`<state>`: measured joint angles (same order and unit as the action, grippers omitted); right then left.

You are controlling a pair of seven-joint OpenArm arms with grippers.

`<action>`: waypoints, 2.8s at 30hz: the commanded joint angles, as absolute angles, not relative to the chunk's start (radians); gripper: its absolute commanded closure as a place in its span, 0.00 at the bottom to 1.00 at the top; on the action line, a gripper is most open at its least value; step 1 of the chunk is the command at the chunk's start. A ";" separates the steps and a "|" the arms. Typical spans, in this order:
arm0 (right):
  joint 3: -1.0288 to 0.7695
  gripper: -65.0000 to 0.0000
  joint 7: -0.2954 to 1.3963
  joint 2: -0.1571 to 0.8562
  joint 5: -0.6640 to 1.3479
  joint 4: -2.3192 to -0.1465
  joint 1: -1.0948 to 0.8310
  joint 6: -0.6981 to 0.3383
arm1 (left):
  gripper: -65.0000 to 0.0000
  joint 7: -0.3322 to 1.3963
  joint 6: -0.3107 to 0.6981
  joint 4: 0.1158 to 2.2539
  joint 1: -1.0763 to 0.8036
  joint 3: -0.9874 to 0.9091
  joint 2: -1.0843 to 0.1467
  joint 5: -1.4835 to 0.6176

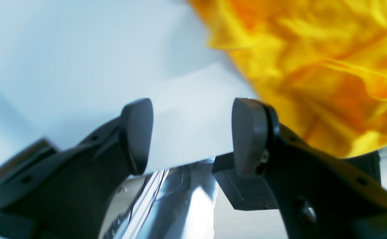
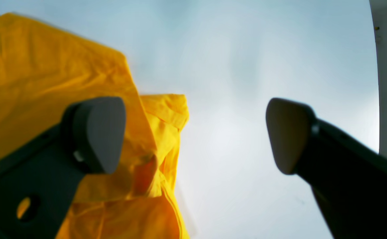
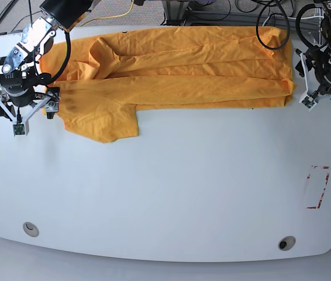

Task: Layout the t-shirt on the table in an organized manner, then fold the t-shirt properly
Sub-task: 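Lay the folded hem down and open both grippers, then move both grippers to the folded edge and grasp the fabric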

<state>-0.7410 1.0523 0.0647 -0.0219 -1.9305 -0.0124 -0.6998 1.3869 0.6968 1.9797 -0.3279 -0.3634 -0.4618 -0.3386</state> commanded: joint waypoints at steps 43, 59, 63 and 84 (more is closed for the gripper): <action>-0.573 0.88 0.886 0.105 0.170 -1.613 -0.127 -0.698 | 0.89 1.225 0.698 1.725 -0.061 -0.153 -0.196 0.016; -0.575 0.88 0.796 0.182 0.170 -1.440 -0.047 -0.698 | 0.89 1.141 0.698 1.426 0.211 -0.012 -0.217 0.018; -0.575 0.88 0.796 0.179 0.173 -1.442 -0.048 -0.698 | 0.89 1.118 0.698 1.406 0.239 0.001 -0.216 0.019; -0.570 0.88 0.875 0.177 0.176 -1.607 -0.044 -0.698 | 0.60 1.348 0.698 1.836 0.194 -0.051 -0.219 0.012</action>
